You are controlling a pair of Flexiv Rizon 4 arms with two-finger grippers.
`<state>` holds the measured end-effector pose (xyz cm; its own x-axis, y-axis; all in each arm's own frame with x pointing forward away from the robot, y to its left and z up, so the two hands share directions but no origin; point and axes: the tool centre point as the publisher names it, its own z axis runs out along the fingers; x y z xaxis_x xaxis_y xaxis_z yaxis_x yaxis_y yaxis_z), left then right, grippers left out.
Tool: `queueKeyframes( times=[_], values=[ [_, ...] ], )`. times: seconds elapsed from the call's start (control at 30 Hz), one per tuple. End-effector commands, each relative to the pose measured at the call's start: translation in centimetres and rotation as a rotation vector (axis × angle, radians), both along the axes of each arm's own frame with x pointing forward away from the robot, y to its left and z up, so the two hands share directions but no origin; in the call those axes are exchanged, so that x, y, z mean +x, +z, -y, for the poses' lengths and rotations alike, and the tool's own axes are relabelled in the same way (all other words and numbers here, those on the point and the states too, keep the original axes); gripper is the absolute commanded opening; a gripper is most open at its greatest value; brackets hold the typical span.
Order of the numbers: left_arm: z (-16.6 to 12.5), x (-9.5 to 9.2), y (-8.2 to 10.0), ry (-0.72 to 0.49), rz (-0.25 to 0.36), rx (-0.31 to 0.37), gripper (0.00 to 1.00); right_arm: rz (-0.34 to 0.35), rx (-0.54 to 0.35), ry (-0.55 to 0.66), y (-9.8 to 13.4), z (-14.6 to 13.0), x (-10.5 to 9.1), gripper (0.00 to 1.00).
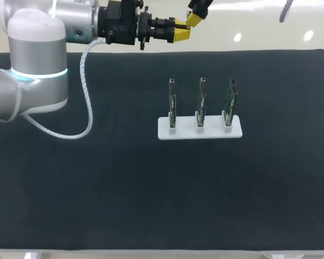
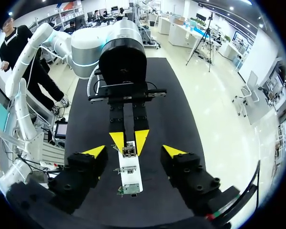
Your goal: Pick up the optical module with the left hand, and insert it into the network port with the right hand.
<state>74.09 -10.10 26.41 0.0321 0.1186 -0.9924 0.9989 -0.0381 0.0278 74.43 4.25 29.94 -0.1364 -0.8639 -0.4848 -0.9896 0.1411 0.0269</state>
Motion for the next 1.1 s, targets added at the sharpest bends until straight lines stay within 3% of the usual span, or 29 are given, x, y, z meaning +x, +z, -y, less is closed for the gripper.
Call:
queueKeyframes(
  times=[0.03,0.4,0.5,0.6,1.03,1.07,1.1],
  values=[
    [0.03,0.1,0.03,-0.002,-0.001,0.003,0.0,-0.001,0.002,0.001,-0.02,-0.09,0.1,0.56],
    [0.03,0.1,0.03,-0.002,-0.001,0.003,0.0,0.001,0.007,0.014,-0.1,-0.3,0.39,0.42],
    [0.03,0.1,0.03,-0.002,-0.001,0.003,0.0,0.0,0.011,0.019,-0.13,-0.46,0.44,0.28],
    [0.03,0.1,0.03,-0.002,-0.001,0.003,0.0,0.0,0.013,0.024,-0.13,-0.56,0.45,0.0],
    [0.03,0.1,0.03,-0.002,-0.001,0.003,0.0,0.004,0.011,0.027,-0.08,-0.44,0.17,0.0],
    [0.03,0.1,0.03,-0.002,-0.001,0.003,0.43,0.005,0.009,0.026,-0.07,-0.42,0.16,0.0],
    [0.03,0.1,0.03,-0.002,-0.001,0.003,1.0,0.005,0.008,0.026,-0.04,-0.39,0.14,0.0]
  ],
)
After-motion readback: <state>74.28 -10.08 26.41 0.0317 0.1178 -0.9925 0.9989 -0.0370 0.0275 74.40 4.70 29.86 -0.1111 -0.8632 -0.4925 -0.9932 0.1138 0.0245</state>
